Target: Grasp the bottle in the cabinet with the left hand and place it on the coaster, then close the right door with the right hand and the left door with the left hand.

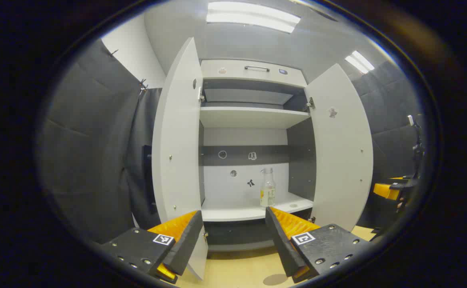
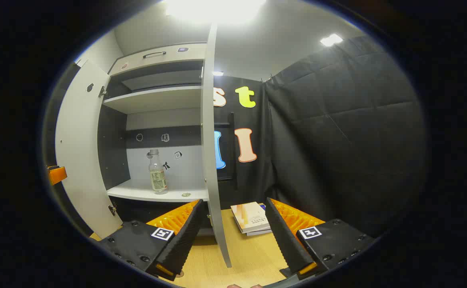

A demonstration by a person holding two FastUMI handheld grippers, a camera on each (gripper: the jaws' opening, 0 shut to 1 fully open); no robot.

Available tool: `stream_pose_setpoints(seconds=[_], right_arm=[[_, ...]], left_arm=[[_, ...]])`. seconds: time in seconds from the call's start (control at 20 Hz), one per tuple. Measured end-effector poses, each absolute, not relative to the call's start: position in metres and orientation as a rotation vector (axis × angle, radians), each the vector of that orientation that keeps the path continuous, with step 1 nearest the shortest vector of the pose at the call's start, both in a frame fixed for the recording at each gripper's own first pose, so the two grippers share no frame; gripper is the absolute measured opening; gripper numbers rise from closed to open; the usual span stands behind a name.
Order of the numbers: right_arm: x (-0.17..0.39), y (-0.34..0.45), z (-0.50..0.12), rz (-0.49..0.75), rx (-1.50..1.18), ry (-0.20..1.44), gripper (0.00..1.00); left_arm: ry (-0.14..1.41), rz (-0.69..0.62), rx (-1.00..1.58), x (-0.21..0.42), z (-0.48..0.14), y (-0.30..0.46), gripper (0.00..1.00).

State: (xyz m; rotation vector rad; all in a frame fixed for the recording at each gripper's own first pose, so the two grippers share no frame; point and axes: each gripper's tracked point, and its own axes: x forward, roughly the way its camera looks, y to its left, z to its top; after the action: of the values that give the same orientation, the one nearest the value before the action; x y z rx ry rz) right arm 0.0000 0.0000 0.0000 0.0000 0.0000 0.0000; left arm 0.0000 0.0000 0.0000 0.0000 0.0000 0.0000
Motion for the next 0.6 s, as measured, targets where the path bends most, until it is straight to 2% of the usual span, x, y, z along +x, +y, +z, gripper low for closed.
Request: stream_pose_setpoints(seconds=[0.05, 0.1, 0.6], right_arm=[[-0.0005, 0.0019, 0.0003, 0.003, 0.001, 0.002, 0.92], [0.0002, 0.0021, 0.0006, 0.004, 0.000, 0.004, 0.98], [0.0042, 0.0023, 0.0045, 0.009, -0.005, 0.006, 0.98]], left_arm=[[0.000, -0.001, -0.003, -0.0001, 0.0003, 0.0005, 0.90], [-0.001, 0.002, -0.003, 0.0005, 0.0005, 0.0004, 0.91], [0.013, 0.025, -0.010, 0.0017, -0.0003, 0.0021, 0.89]])
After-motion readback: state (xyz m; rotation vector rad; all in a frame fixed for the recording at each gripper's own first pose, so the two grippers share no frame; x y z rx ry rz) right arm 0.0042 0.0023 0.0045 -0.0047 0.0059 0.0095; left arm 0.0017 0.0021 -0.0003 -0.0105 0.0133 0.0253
